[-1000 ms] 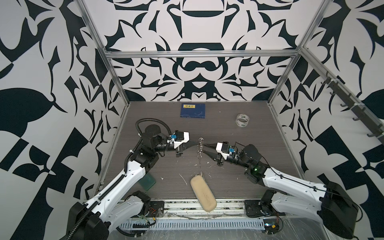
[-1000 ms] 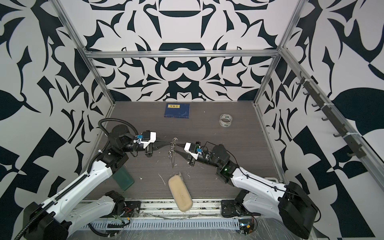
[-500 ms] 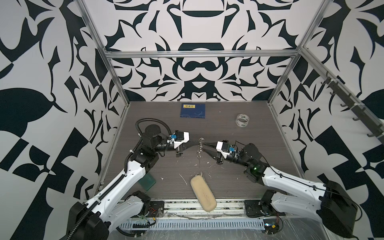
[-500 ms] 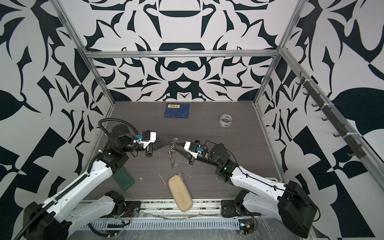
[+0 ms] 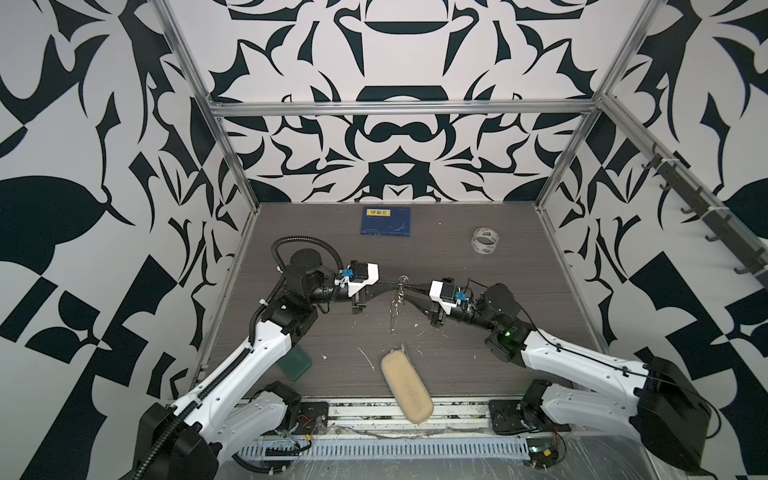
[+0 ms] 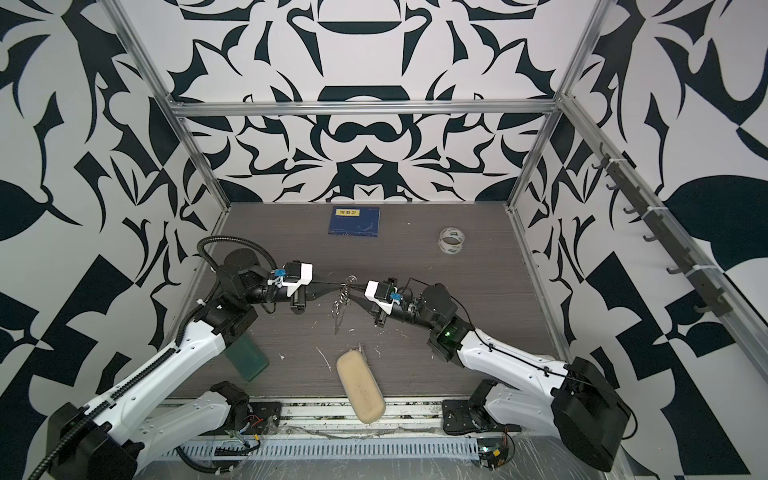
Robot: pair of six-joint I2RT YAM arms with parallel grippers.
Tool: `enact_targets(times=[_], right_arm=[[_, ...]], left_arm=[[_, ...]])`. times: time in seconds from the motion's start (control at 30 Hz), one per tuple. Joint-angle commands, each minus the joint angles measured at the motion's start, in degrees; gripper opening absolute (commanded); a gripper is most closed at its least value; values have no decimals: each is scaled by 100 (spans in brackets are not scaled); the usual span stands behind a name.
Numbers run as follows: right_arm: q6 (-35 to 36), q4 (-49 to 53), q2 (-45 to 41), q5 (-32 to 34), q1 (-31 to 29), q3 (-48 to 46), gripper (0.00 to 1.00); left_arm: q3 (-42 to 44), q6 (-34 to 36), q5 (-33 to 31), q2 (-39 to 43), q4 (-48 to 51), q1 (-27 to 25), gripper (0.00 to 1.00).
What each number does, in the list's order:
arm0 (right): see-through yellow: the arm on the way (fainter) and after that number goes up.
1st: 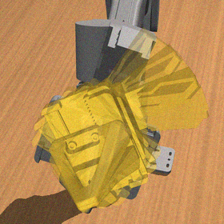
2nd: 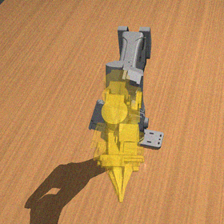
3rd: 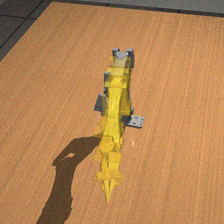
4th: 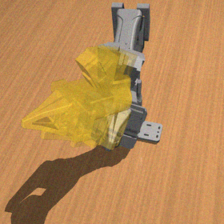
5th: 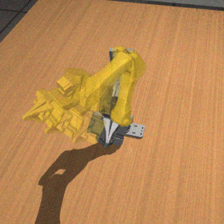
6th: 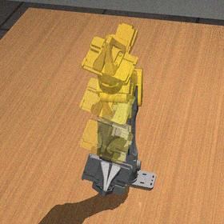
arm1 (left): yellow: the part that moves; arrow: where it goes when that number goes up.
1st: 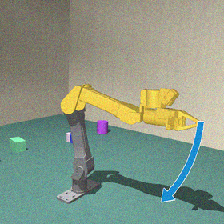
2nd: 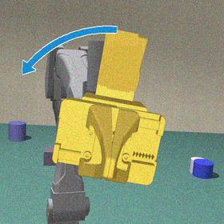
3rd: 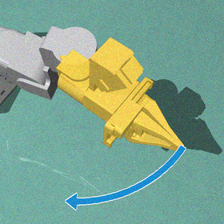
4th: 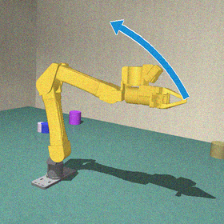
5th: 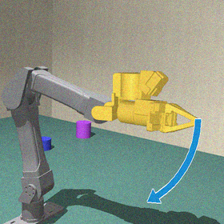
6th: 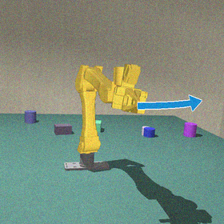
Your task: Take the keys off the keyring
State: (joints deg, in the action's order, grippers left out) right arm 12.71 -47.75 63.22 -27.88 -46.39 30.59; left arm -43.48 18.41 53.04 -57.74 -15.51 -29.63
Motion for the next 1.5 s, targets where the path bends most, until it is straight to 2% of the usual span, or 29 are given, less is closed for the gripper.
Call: enact_targets(times=[0.0, 0.2, 0.3, 0.6, 0.8, 1.03, 1.3, 1.47], right_arm=[[117, -170, -20, -69, -28, 263, 23], [272, 38, -142, 38, -27, 212, 11], [367, 106, -187, 122, -19, 160, 0], [796, 800, -470, 210, 53, 261, 0], [1125, 1218, -656, 292, 63, 406, 0], [1464, 1907, -870, 207, 60, 675, 0], [1810, 2336, -1005, 111, 65, 841, 0], [1993, 2600, -991, 77, 60, 988, 0]], left_arm=[[-55, -49, 137, 60, -162, 18, 0], [-28, -31, 119, 96, -155, 16, 0], [-29, -22, 136, 96, -159, 17, 0], [49, 131, 238, 245, -139, 79, 0], [-76, 452, 387, 228, 287, 80, 0], [-203, 1267, 267, 352, 998, 79, 0], [-372, 2878, -47, 509, 1888, 80, 0], [-562, 3393, -113, 474, 2378, 71, 0]])
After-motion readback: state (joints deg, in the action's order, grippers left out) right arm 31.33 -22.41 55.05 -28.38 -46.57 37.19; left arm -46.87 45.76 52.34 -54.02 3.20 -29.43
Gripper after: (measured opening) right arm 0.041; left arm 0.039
